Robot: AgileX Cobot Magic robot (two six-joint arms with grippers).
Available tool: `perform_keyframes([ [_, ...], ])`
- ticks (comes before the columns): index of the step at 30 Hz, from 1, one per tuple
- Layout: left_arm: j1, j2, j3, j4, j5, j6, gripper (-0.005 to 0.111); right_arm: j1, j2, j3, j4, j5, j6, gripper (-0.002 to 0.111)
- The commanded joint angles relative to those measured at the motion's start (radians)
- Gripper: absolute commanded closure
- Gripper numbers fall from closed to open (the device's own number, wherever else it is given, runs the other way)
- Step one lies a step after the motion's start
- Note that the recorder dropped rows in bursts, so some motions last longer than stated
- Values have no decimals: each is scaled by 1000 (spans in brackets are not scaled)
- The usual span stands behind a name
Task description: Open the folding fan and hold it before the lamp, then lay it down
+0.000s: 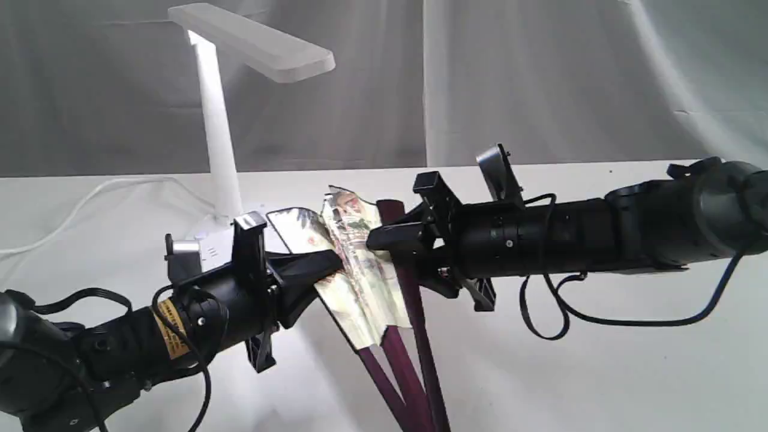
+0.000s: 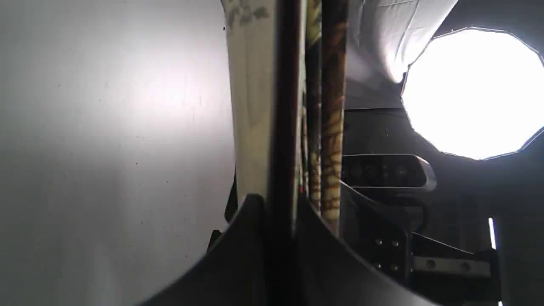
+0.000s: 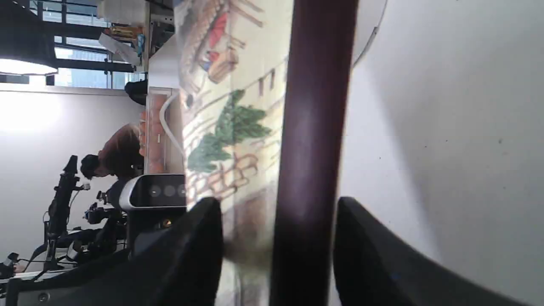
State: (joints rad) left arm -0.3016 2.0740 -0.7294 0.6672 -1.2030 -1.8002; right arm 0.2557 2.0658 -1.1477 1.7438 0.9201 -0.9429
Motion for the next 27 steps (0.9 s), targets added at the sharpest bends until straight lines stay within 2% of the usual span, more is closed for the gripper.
perform_keyframes([
  [1, 1, -13, 2, 25, -18, -1, 107, 5, -1, -6, 1, 14, -14, 74],
  [6, 1, -13, 2, 29, -18, -1, 107, -15, -1, -6, 1, 14, -14, 88],
  [12, 1, -13, 2, 9, -18, -1, 107, -17, -1, -6, 1, 14, -34, 91],
  [14, 1, -13, 2, 5, -18, -1, 107, -17, -1, -6, 1, 14, -49, 96],
  [16, 1, -13, 2, -2, -18, -1, 107, -17, -1, -6, 1, 14, -71, 107],
  [22, 1, -15, 4, -25, -18, -1, 107, -36, -1, -6, 1, 33, -71, 108],
  [27, 1, -48, 47, -121, -18, 3, 107, -64, -1, -6, 1, 82, -44, 108],
])
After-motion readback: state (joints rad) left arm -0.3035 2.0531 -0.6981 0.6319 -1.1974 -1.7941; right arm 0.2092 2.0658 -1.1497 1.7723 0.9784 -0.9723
